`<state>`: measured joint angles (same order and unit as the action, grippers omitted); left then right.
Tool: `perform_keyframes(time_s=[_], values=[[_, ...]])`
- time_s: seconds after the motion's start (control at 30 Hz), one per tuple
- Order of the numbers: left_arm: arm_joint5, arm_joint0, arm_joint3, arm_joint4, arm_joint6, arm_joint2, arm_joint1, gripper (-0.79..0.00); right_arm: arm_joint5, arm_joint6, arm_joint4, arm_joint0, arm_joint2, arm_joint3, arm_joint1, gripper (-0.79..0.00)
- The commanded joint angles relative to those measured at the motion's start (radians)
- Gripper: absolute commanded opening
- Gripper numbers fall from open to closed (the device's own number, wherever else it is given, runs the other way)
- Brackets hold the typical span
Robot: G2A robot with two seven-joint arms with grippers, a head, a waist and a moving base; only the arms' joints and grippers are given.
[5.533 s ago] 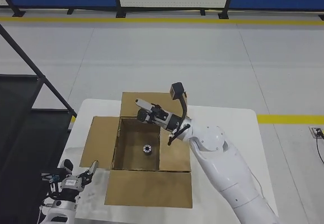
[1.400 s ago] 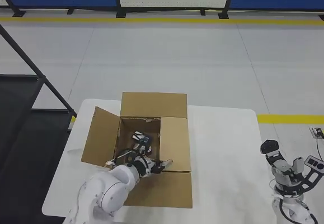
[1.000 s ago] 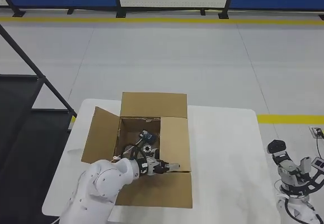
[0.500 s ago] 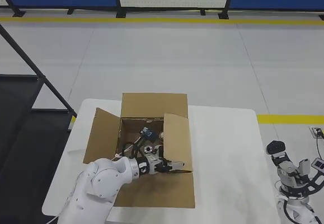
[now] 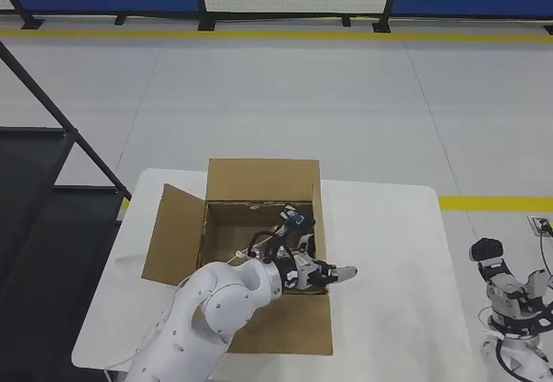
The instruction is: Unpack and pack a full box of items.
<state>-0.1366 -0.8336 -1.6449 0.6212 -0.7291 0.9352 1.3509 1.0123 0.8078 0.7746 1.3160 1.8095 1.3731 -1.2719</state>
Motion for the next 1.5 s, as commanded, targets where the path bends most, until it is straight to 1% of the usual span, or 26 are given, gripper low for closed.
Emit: perform_keyframes(time_s=[0.0, 0.13, 0.27, 0.43, 0.63, 0.77, 0.83, 0.9, 0.97, 1.03, 1.1, 1.23, 1.3, 1.37, 1.47], values=[[0.011, 0.034, 0.035, 0.000, 0.014, -0.042, 0.012, 0.000, 0.000, 0.000, 0.008, -0.004, 0.004, -0.010, 0.002, 0.000], [0.046, 0.085, 0.108, -0.005, 0.043, -0.126, 0.041, 0.000, -0.005, 0.005, 0.030, -0.010, 0.016, -0.027, 0.009, 0.000], [0.056, 0.117, 0.175, -0.008, 0.079, -0.188, 0.067, 0.000, -0.015, 0.015, 0.048, -0.019, 0.021, -0.052, 0.015, 0.000], [0.051, 0.128, 0.219, -0.014, 0.099, -0.229, 0.087, 0.000, -0.024, 0.024, 0.070, -0.028, 0.030, -0.072, 0.024, 0.000], [0.070, 0.146, 0.286, -0.019, 0.102, -0.260, 0.109, 0.000, -0.042, 0.042, 0.076, -0.045, 0.029, -0.091, 0.033, 0.000], [0.065, 0.143, 0.276, -0.019, 0.108, -0.259, 0.115, 0.000, -0.047, 0.047, 0.077, -0.056, 0.022, -0.095, 0.038, 0.000], [0.065, 0.131, 0.241, -0.005, 0.111, -0.247, 0.112, 0.000, -0.049, 0.049, 0.078, -0.061, 0.018, -0.092, 0.039, 0.000], [0.069, 0.106, 0.184, 0.017, 0.113, -0.226, 0.103, 0.000, -0.050, 0.050, 0.072, -0.065, 0.012, -0.083, 0.041, 0.000], [0.064, 0.063, 0.099, 0.041, 0.108, -0.188, 0.088, 0.000, -0.053, 0.053, 0.063, -0.071, 0.003, -0.070, 0.043, 0.000], [0.066, -0.006, -0.002, 0.081, 0.112, -0.131, 0.065, 0.000, -0.061, 0.061, 0.052, -0.080, -0.008, -0.056, 0.045, 0.000], [0.061, -0.094, -0.117, 0.137, 0.125, -0.057, 0.039, 0.000, -0.065, 0.065, 0.035, -0.092, -0.017, -0.038, 0.047, 0.000], [0.051, -0.307, -0.358, 0.232, 0.162, 0.122, -0.009, 0.000, -0.069, 0.069, -0.025, -0.114, -0.044, 0.014, 0.050, 0.000], [0.024, -0.418, -0.460, 0.220, 0.184, 0.225, -0.027, 0.000, -0.060, 0.060, -0.105, -0.126, -0.059, 0.038, 0.050, 0.000], [0.001, -0.523, -0.534, 0.199, 0.217, 0.337, -0.042, 0.000, -0.057, 0.043, -0.220, -0.139, -0.085, 0.063, 0.048, 0.000], [-0.051, -0.662, -0.590, 0.129, 0.280, 0.504, -0.057, 0.000, -0.078, 0.003, -0.399, -0.153, -0.137, 0.124, 0.042, 0.000]])
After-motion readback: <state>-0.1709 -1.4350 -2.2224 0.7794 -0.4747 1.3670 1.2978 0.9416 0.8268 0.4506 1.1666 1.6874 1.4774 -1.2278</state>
